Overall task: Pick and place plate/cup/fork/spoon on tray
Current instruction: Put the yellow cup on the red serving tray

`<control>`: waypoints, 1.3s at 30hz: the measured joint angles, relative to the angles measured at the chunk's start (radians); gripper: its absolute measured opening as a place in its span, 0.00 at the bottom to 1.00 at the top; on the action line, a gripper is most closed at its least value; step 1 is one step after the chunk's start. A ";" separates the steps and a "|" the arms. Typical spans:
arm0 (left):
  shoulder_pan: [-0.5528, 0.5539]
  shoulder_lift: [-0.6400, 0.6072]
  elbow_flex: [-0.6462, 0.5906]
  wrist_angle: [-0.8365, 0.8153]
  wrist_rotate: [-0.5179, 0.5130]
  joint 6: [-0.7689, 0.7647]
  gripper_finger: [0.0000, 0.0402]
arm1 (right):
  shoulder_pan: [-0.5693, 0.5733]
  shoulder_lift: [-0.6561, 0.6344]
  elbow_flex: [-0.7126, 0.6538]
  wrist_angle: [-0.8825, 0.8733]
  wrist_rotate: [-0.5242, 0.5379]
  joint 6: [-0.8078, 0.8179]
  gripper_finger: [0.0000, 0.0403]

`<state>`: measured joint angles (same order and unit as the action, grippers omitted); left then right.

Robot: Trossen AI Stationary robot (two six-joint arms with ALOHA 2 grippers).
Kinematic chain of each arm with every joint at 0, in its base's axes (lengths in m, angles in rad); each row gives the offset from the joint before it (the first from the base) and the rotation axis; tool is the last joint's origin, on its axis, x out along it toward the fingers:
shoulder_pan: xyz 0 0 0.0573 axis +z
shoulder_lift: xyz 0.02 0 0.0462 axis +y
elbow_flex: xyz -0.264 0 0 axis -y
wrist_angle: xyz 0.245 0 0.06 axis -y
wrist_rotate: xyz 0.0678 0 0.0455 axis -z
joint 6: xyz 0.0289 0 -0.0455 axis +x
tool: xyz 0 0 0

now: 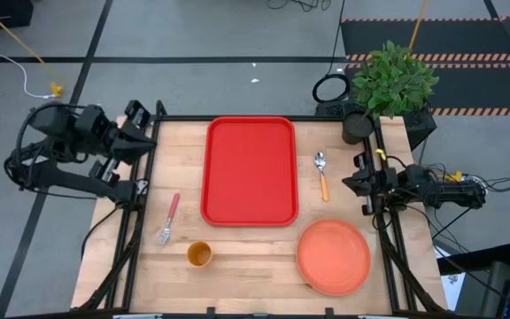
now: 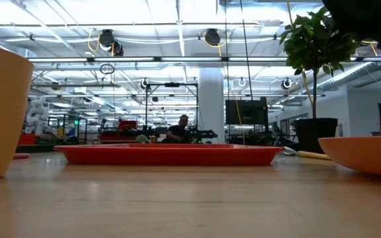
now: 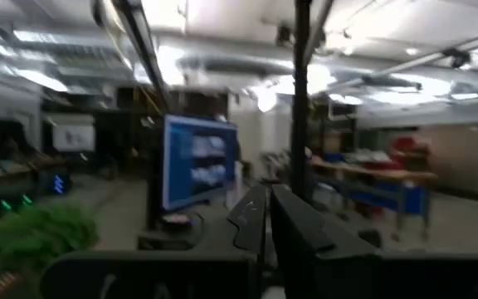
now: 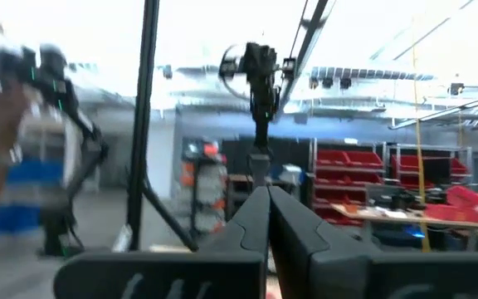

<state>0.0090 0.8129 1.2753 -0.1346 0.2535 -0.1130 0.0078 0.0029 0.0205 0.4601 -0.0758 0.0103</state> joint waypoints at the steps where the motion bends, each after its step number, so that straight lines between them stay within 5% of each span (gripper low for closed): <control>1: -0.009 0.012 0.015 -0.029 0.003 -0.002 0.06 | 0.000 0.000 0.000 0.017 0.000 0.033 0.00; 7: -0.038 0.052 0.030 -0.204 0.001 0.051 0.06 | 0.000 0.000 0.000 0.024 -0.011 0.011 0.00; 15: -0.072 0.052 -0.073 -0.319 -0.047 0.119 0.06 | 0.000 0.035 0.069 -0.053 0.184 0.098 0.00; 22: -0.091 0.051 -0.120 -0.307 -0.255 0.110 0.06 | 0.000 0.232 0.414 -0.264 0.180 0.223 0.00; 32: -0.135 0.052 -0.120 -0.309 -0.263 0.100 0.06 | 0.000 0.693 1.032 -0.792 0.176 0.294 0.00; 39: -0.162 0.106 -0.120 -0.268 -0.263 0.140 0.06 | 0.011 0.930 1.147 -0.867 0.176 0.288 0.00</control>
<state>-0.1532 0.9189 1.1553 -0.4022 -0.0097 0.0273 0.0185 0.9331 1.1679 -0.4070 0.1001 0.2979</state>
